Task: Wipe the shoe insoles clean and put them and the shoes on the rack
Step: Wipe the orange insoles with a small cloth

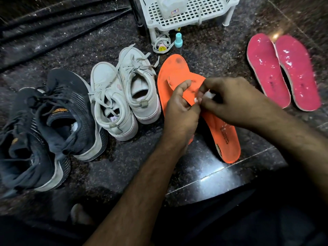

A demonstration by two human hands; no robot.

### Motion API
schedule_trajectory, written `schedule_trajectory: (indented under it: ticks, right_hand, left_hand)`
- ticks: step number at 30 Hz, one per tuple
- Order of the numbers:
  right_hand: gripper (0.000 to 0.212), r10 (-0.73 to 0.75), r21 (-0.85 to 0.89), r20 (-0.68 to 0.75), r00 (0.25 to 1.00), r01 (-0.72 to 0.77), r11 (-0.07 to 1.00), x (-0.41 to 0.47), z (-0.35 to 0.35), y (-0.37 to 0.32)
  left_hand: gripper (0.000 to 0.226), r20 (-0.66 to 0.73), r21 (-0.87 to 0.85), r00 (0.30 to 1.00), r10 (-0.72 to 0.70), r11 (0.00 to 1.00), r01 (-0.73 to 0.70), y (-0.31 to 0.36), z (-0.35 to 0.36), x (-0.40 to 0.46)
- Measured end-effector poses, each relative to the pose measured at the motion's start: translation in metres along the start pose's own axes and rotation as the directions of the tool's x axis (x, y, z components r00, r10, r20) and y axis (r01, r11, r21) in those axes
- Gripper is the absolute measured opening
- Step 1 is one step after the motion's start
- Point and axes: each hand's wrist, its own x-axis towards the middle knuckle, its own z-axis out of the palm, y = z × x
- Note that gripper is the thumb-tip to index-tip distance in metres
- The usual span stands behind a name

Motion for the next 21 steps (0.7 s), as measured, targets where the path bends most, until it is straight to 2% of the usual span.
schedule_trajectory:
  ticks: [3,5,8,12,15,18,21]
  right_hand:
    - [0.011,0.159,-0.07,-0.085,0.984,-0.165,0.984,0.007,-0.008,0.024]
    - [0.014,0.203,-0.127,-0.135,0.97,-0.22,0.967,0.008,-0.011,0.032]
    - [0.015,0.104,-0.073,-0.112,0.988,-0.113,0.991,0.005,-0.006,0.019]
    - [0.013,-0.06,0.047,0.002,0.998,0.059,0.997,-0.001,0.0,-0.006]
    - [0.013,0.035,0.05,-0.039,0.999,-0.033,0.998,0.004,-0.004,0.01]
    - [0.018,0.173,-0.076,-0.165,0.971,-0.188,0.979,0.01,-0.011,0.031]
    - [0.017,0.153,-0.059,-0.161,0.975,-0.164,0.985,0.008,-0.007,0.023]
  left_hand:
    - [0.056,0.038,0.029,0.999,-0.002,1.0,0.001,0.002,0.001,-0.002]
    - [0.055,0.052,0.022,0.999,-0.004,1.0,0.003,0.004,0.002,-0.003]
    - [0.054,0.055,-0.041,0.998,-0.04,0.998,0.043,0.013,0.003,-0.004]
    - [0.06,0.086,-0.206,0.989,-0.116,0.97,0.132,0.022,-0.002,-0.003]
    - [0.062,0.112,-0.183,0.985,-0.131,0.972,0.15,0.02,-0.004,-0.003]
    - [0.052,0.094,-0.18,0.988,-0.123,0.974,0.139,0.02,-0.001,-0.005]
    - [0.048,0.055,-0.161,0.993,-0.103,0.981,0.111,0.017,-0.002,-0.003]
